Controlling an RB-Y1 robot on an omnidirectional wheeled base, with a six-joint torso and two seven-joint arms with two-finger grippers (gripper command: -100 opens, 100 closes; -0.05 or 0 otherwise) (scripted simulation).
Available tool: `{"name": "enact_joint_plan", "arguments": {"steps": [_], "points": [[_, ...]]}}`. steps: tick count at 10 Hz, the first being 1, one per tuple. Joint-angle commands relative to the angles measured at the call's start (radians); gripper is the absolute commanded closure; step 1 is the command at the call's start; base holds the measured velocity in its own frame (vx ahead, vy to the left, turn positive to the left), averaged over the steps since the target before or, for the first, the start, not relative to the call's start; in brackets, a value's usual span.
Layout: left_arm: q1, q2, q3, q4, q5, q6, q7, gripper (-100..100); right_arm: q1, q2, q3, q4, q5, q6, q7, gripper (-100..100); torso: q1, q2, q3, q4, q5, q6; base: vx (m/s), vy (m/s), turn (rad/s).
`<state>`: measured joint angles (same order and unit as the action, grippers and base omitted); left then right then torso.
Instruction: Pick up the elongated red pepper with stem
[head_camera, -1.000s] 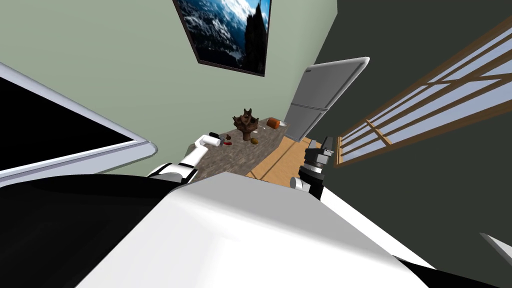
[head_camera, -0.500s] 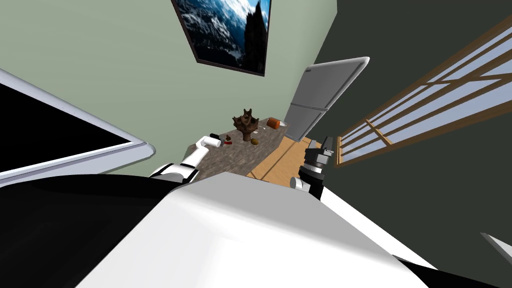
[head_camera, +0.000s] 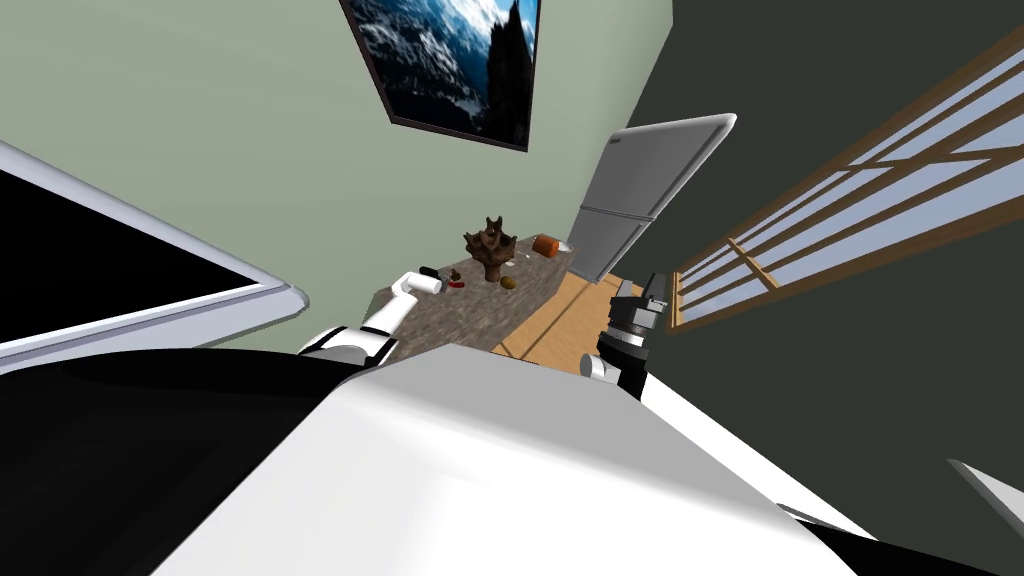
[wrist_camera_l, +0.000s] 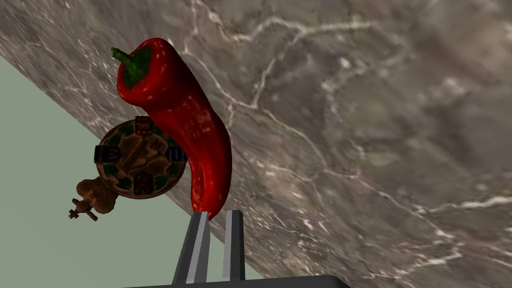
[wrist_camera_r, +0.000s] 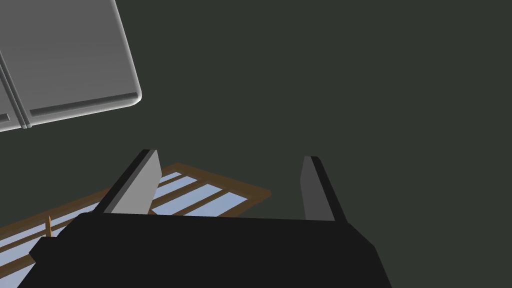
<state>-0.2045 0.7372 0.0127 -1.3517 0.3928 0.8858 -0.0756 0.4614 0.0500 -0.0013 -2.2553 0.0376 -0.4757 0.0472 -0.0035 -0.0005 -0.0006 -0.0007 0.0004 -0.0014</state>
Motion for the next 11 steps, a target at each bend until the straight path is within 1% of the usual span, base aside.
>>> {"name": "enact_joint_plan", "arguments": {"steps": [1, 2, 3, 4, 5, 6, 7, 8, 9, 10, 11], "points": [[-0.001, 0.003, -0.001, 0.001, -0.005, -0.003, 0.003, -100, 0.0, 0.0, 0.0, 0.0, 0.0, 0.0, 0.0, 0, 0.0, 0.0, 0.0, 0.0, 0.0, 0.0, -0.105, -0.147, -0.022], [-0.001, 0.01, -0.003, 0.001, -0.013, -0.008, 0.007, -100, 0.0, 0.0, 0.0, 0.0, 0.0, 0.0, 0.0, 0, -0.005, 0.003, 0.002, 0.001, -0.001, 0.0, -0.11, -0.141, -0.012], [-0.006, 0.038, -0.009, -0.002, -0.032, -0.012, 0.018, -100, 0.0, 0.0, 0.0, 0.0, 0.0, 0.0, 0.0, 0, -0.005, 0.004, 0.003, 0.001, -0.002, 0.0, -0.159, -0.071, -0.005], [-0.019, 0.059, 0.0, -0.002, -0.026, -0.003, 0.018, -100, 0.0, 0.0, 0.0, 0.0, 0.0, 0.0, 0.0, 0, -0.001, 0.007, 0.004, 0.002, -0.001, 0.0, -0.129, 0.022, -0.007], [-0.028, 0.07, 0.018, 0.005, 0.0, 0.018, 0.01, -100, 0.0, 0.0, 0.0, 0.0, 0.0, 0.0, 0.0, 0, 0.004, 0.006, 0.004, 0.002, 0.0, 0.0, 0.015, 0.1, -0.083], [-0.03, 0.071, 0.028, 0.01, 0.014, 0.027, 0.005, -100, 0.0, 0.0, 0.0, 0.0, 0.0, 0.0, 0.0, 0, 0.01, -0.001, 0.0, 0.001, 0.001, 0.0, 0.132, 0.104, -0.081], [-0.02, 0.061, 0.037, 0.025, 0.032, 0.034, -0.001, -100, 0.0, -0.001, 0.0, 0.0, 0.0, 0.0, 0.0, 0, 0.011, -0.008, -0.004, -0.001, 0.002, 0.0, 0.188, 0.102, -0.135], [-0.002, 0.044, 0.03, 0.038, 0.04, 0.039, -0.002, -100, 0.0, -0.001, 0.0, 0.0, 0.0, 0.0, 0.0, 0, 0.011, -0.013, -0.007, -0.003, 0.002, 0.0, 0.188, 0.064, -0.137], [0.009, 0.03, 0.022, 0.045, 0.045, 0.042, -0.001, -100, 0.001, 0.0, 0.0, 0.0, 0.0, 0.0, 0.0, 0, 0.009, -0.015, -0.009, -0.003, 0.002, 0.0, 0.129, -0.012, -0.085], [0.004, 0.037, 0.026, 0.047, 0.041, 0.03, -0.005, -100, 0.0, 0.0, 0.0, 0.0, 0.0, 0.0, 0.0, 0, 0.005, -0.013, -0.008, -0.003, 0.001, 0.0, 0.045, -0.016, -0.01], [0.005, 0.034, 0.024, 0.049, 0.04, 0.029, -0.004, 0, 0.0, 0.0, 0.0, 0.0, 0.0, 0.0, 0.0, 0, 0.003, -0.009, -0.005, -0.002, 0.0, 0.0, 0.011, -0.001, 0.002]]}}
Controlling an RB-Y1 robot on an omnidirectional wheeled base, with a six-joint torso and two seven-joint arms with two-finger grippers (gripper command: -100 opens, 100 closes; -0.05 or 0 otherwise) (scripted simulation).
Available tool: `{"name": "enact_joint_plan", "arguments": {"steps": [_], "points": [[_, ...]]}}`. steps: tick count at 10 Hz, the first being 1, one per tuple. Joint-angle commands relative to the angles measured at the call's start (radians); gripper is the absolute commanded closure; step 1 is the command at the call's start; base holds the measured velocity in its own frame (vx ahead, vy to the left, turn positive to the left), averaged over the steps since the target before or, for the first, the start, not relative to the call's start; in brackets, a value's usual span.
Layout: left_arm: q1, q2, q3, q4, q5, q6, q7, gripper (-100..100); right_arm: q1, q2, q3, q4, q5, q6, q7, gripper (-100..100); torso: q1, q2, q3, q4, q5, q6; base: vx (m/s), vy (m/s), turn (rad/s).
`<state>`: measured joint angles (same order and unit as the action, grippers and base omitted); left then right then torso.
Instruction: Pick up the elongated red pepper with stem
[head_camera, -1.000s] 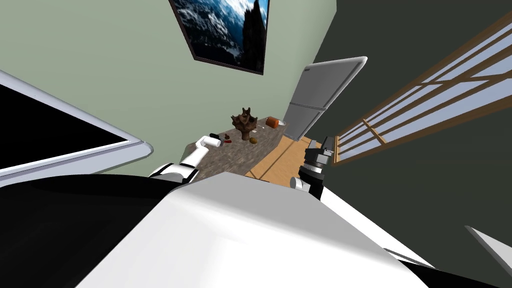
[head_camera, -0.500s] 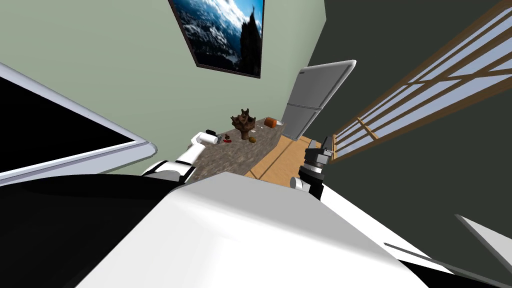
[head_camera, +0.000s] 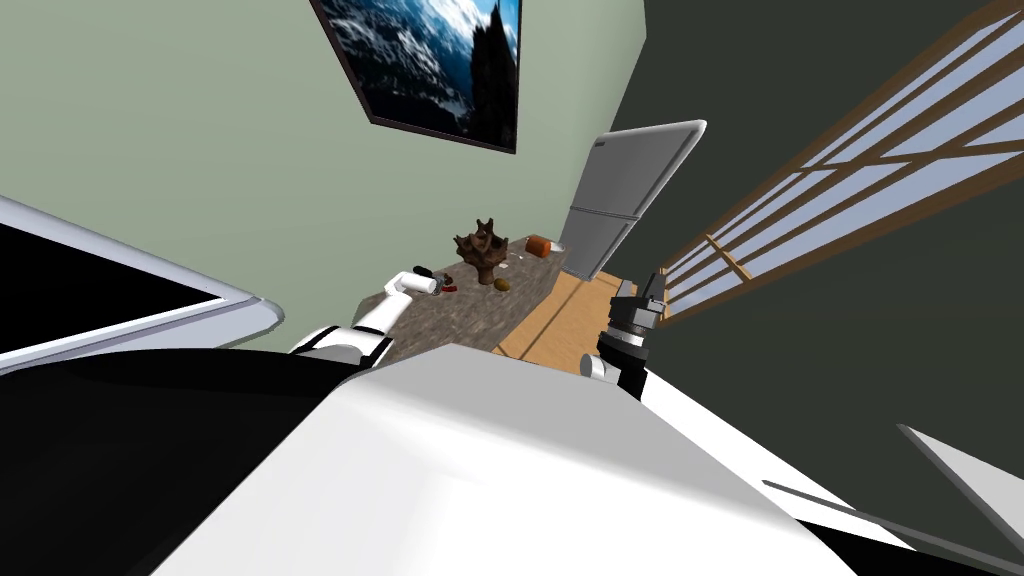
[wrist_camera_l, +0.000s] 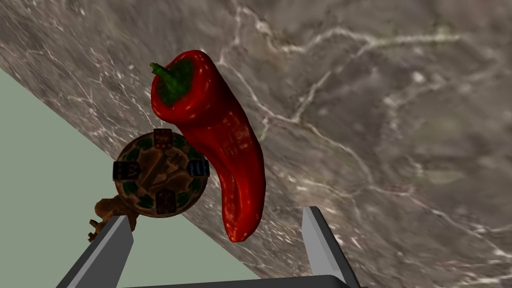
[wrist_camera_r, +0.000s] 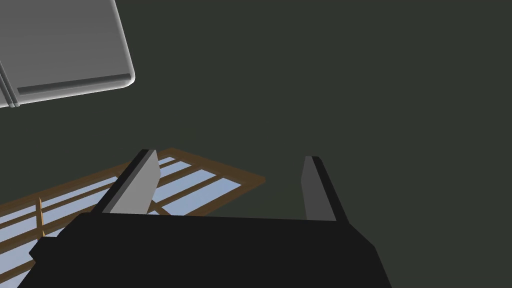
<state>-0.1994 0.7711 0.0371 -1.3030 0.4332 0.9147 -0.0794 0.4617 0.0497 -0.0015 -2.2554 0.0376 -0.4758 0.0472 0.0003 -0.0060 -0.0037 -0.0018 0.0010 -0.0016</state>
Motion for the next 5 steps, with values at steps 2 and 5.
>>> {"name": "enact_joint_plan", "arguments": {"steps": [2, 5], "points": [[-0.001, -0.02, -0.001, 0.033, -0.018, -0.041, -0.001, -100, 0.0, 0.0, 0.0, 0.0, 0.0, 0.0, 0.0, 0, 0.001, 0.0, 0.0, 0.0, 0.0, 0.0, 0.025, 0.026, -0.027], [0.002, -0.017, 0.0, 0.023, -0.015, -0.031, 0.0, 100, 0.0, 0.0, 0.0, 0.0, 0.0, 0.0, 0.0, 0, 0.0, 0.002, 0.001, 0.001, 0.0, 0.0, -0.002, 0.0, -0.004]]}}
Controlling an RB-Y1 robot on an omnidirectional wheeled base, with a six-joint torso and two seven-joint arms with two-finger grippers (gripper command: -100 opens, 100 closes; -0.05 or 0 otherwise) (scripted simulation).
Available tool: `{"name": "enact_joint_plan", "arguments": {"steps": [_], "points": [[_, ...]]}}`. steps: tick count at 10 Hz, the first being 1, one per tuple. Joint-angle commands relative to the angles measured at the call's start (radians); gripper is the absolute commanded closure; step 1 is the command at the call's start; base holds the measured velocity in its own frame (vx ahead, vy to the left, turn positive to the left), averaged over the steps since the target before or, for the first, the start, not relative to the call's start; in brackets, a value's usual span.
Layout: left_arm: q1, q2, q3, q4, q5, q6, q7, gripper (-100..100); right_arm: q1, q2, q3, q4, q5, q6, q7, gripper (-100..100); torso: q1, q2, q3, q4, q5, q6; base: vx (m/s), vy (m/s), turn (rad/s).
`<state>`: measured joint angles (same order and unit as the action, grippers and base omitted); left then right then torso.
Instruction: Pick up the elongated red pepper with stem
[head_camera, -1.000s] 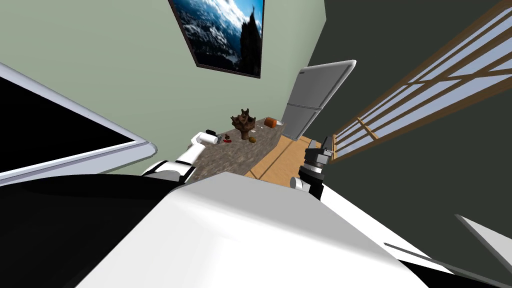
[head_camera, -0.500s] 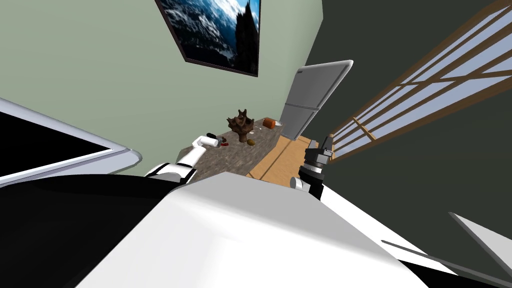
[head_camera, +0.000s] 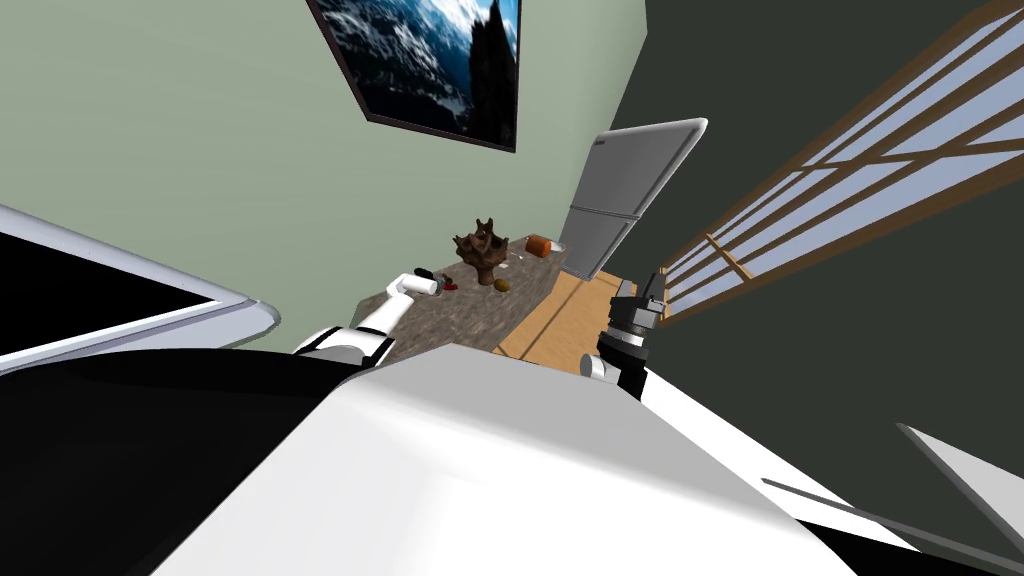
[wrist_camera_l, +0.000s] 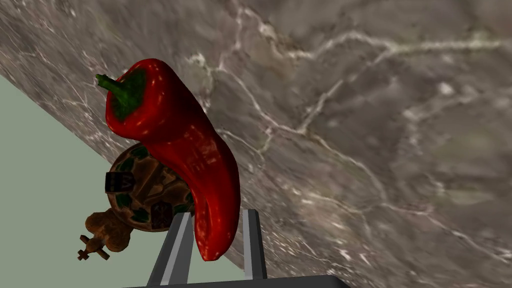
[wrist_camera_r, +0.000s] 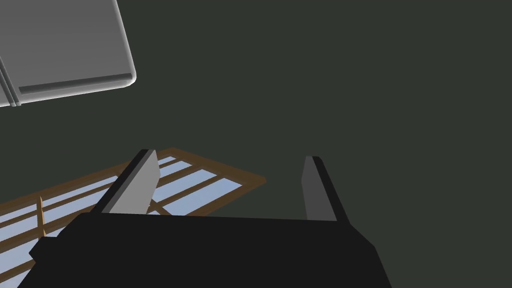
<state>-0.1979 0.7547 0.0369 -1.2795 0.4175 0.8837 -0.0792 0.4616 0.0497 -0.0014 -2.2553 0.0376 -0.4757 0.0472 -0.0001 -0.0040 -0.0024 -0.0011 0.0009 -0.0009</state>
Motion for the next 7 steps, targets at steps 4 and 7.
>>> {"name": "enact_joint_plan", "arguments": {"steps": [4, 7], "points": [[-0.001, 0.0, 0.0, -0.001, 0.0, -0.001, 0.0, 0, 0.0, 0.0, 0.0, 0.0, 0.0, 0.0, 0.0, 0, 0.001, 0.0, 0.0, 0.0, 0.0, -0.001, 0.001, 0.0, -0.003], [0.001, 0.011, 0.001, -0.018, 0.009, 0.018, 0.0, 0, 0.0, 0.0, 0.0, 0.0, 0.0, 0.0, 0.0, 0, -0.001, 0.001, 0.001, 0.0, 0.0, -0.001, -0.008, -0.012, 0.019]]}}
